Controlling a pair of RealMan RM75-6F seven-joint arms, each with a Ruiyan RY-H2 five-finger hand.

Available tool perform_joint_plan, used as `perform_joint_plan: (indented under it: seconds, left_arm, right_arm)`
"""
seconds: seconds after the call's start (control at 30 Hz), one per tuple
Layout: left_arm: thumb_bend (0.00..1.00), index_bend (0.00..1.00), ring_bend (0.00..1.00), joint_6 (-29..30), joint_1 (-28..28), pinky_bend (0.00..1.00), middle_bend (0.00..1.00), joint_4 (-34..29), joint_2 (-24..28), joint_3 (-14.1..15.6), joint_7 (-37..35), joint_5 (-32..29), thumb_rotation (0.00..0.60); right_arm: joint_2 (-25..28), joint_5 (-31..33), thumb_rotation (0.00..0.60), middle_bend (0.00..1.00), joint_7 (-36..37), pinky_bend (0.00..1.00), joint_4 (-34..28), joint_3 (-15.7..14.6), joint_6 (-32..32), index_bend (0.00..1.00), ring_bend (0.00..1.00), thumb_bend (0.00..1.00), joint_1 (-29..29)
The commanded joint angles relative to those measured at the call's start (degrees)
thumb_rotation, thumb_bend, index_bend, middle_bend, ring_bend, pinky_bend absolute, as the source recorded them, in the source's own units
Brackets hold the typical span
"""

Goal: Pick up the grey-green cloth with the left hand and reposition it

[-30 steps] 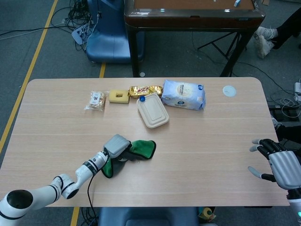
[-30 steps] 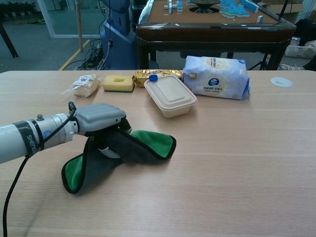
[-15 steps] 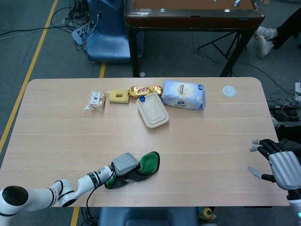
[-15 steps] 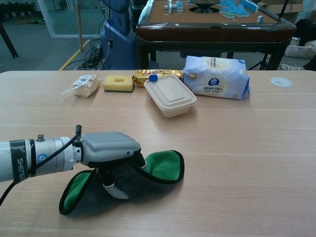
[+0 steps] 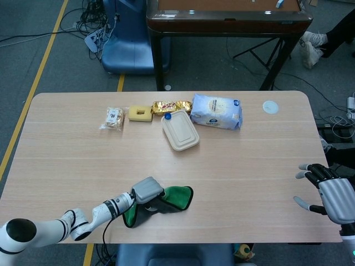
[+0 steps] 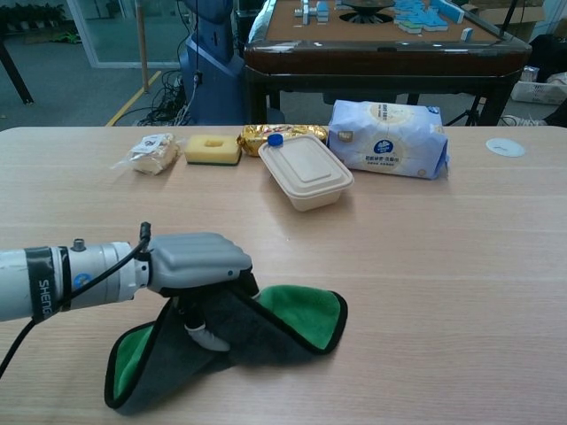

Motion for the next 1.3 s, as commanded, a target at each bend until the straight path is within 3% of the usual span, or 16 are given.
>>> perform_joint_plan:
  seconds: [0.03, 0.43, 0.73, 0.83, 0.97, 1.3]
  left_arm:
    - [0.29, 0.67, 0.71, 0.2, 0.8, 0.99, 0.72, 3.46, -1.56, -1.71, 1.32, -2.17, 0.6]
    - [0.29, 0.67, 0.71, 1.83, 2.44, 0.99, 0.72, 14.93, -5.43, -6.04, 5.9, -7.05, 0.6]
    - [0.29, 0.67, 0.71, 1.51, 3.08, 0.99, 0.72, 20.45, -6.07, -7.09, 8.56, -8.79, 0.6]
    - [0.29, 0.67, 0.71, 1.47, 3.33, 0.99, 0.72, 18.91, -5.22, -7.04, 5.86, -8.79, 0.6]
    - [0.29, 0.67, 0.71, 0.1, 2.62, 0.99, 0.72, 14.67, -2.53, -4.62, -0.99, -6.16, 0.6]
    - [0.29, 0.67, 0.71, 0.37, 1.41, 0.98, 0.72, 7.5, -0.18, -0.41, -5.17, -1.08, 0.6]
  right_arm:
    - [-0.01, -0.03, 0.6, 0.3, 0.05, 0.32, 0.04, 0.03, 0.0, 0.4, 0.23, 0.23, 0.03]
    - [0.16, -0.16, 0.6, 0.29, -0.4, 0.32, -0.39, 0.14, 0.03, 0.4, 0.23, 0.23, 0.1]
    - [0.19, -0.32, 0.6, 0.29, -0.71, 0.32, -0.69, 0.1, 0.12, 0.4, 0.23, 0.23, 0.04]
    - [0.2, -0.36, 0.6, 0.29, -0.75, 0.32, -0.7, 0.1, 0.05, 0.4, 0.23, 0.23, 0.08]
    - [0.2, -0.4, 0.6, 0.3, -0.77, 0.32, -0.75, 0.14, -0.04, 0.4, 0.23, 0.23, 0.18]
    - [0.24, -0.46, 0.6, 0.29, -0.85, 0.32, -0.87, 0.12, 0.16, 0.4, 0.23, 0.23, 0.06]
